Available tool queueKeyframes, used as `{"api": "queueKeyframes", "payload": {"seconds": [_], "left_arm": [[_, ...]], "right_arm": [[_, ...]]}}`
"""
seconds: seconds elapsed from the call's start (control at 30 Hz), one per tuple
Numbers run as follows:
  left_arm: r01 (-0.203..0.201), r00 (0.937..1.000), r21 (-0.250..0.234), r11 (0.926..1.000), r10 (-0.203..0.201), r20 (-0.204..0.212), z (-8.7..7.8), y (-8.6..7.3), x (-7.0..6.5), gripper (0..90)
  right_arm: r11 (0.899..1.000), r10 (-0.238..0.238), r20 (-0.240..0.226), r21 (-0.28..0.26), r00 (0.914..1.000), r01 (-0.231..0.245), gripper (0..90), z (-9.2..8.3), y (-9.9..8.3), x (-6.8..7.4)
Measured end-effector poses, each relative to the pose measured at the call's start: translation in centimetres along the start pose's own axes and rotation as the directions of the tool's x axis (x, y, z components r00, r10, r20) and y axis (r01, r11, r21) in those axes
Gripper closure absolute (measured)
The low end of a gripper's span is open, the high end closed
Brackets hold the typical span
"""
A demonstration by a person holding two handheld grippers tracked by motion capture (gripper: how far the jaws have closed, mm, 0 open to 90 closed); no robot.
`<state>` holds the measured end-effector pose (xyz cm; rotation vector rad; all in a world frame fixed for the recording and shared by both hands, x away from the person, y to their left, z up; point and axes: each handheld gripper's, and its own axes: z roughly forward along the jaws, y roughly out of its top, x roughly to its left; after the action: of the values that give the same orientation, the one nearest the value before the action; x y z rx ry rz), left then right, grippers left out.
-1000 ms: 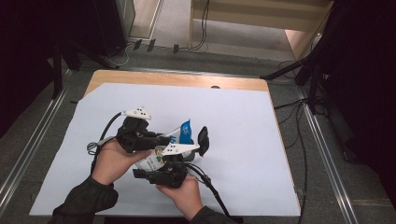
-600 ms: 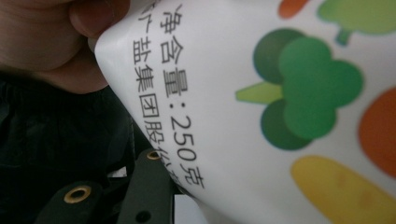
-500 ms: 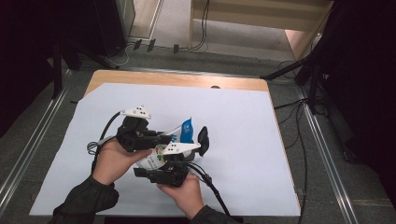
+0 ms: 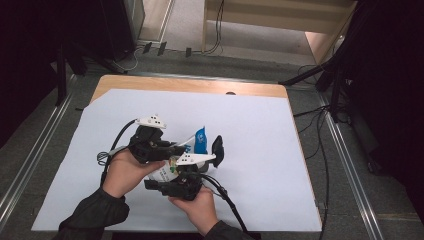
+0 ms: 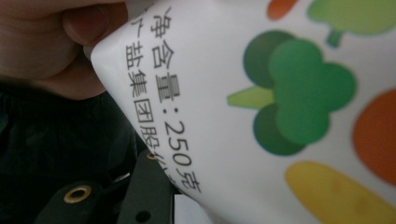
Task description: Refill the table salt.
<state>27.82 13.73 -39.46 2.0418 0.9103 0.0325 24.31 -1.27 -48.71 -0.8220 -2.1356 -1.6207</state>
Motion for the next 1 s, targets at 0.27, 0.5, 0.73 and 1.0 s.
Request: {"api": "queueKeyframes", "payload": {"seconds": [0.27, 0.5, 0.73, 1.0], "left_arm": [[0.002, 1.0, 0.0, 1.0, -0.002, 0.009, -0.3, 0.2, -0.2, 81.9], [0.001, 0.9999, -0.011, 0.9999, -0.001, 0.012, -0.8, 0.5, -0.3, 81.4], [0.004, 0.9999, -0.014, 0.9999, -0.004, 0.011, -0.9, 0.4, -0.3, 81.2], [0.001, 1.0, -0.013, 0.9999, -0.001, 0.006, -1.1, 0.5, -0.4, 81.5]], "right_arm": [[1.0, 0.006, -0.008, -0.009, 1.0, -0.006, 69.1, -0.1, 0.1, 0.2], [1.0, 0.015, -0.031, -0.019, 0.9994, -0.015, 69.0, -0.2, 0.3, 0.5], [1.0, 0.01, -0.032, -0.014, 0.9994, -0.011, 69.0, -0.1, 0.5, 0.6], [1.0, 0.001, -0.036, -0.017, 0.9993, -0.002, 68.8, -0.1, 0.5, 0.7]]}}
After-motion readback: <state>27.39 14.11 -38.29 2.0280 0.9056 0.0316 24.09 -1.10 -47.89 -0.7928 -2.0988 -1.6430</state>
